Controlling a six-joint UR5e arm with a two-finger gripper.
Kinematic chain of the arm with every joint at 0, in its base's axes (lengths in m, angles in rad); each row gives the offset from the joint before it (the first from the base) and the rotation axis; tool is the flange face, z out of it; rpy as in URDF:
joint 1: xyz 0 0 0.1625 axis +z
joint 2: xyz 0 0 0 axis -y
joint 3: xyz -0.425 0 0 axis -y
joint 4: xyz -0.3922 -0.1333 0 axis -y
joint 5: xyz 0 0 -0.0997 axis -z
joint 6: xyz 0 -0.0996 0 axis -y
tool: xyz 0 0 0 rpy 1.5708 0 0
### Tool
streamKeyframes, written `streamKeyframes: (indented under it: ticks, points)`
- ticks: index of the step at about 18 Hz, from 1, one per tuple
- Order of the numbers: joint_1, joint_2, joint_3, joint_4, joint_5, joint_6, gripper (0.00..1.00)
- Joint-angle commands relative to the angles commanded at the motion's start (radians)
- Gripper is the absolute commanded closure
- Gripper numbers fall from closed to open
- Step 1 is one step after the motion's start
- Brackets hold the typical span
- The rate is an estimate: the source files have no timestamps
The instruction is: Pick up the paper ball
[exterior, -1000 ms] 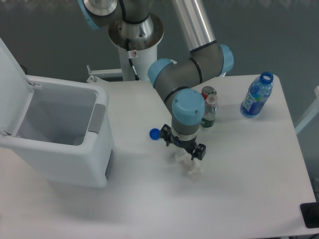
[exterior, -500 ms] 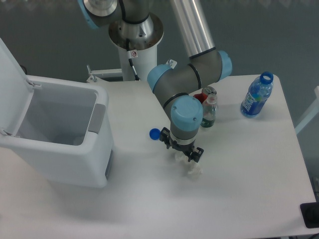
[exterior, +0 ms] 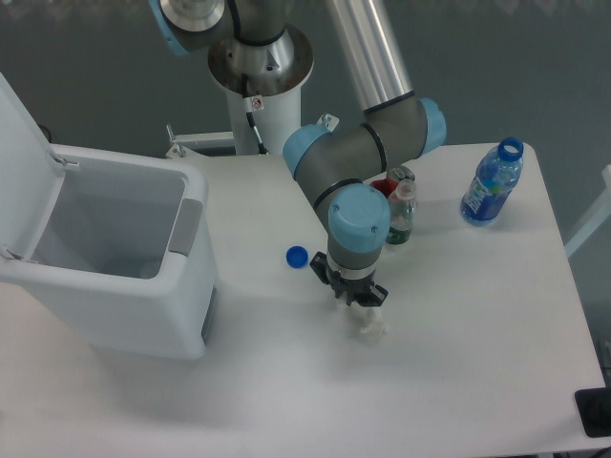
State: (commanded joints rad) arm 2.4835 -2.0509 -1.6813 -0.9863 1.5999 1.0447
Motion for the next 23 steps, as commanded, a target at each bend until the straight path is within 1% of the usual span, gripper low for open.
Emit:
streamKeyframes:
  ticks: [4, 7, 10, 15, 17, 19, 20, 22, 23]
  points:
    - [0.003, 0.003, 0.018, -0.003, 0.003, 0.000, 1.00]
    - [0.002, 0.024, 0.038, -0.014, 0.000, 0.000, 1.00]
    - [-0.002, 0.069, 0.038, -0.034, -0.012, -0.002, 1.00]
    - [0.000, 0.153, 0.045, -0.046, -0.129, 0.000, 1.00]
    - [-0.002, 0.182, 0.071, -0.051, -0.185, -0.008, 1.00]
    - [0.002, 0.221, 0.084, -0.080, -0.227, -0.021, 1.00]
    - [0.002, 0.235, 0.092, -0.107, -0.230, -0.021, 1.00]
    - [0.003, 0.270, 0.104, -0.168, -0.227, 0.014, 1.00]
    - [0.003, 0.276, 0.113, -0.185, -0.227, 0.062, 1.00]
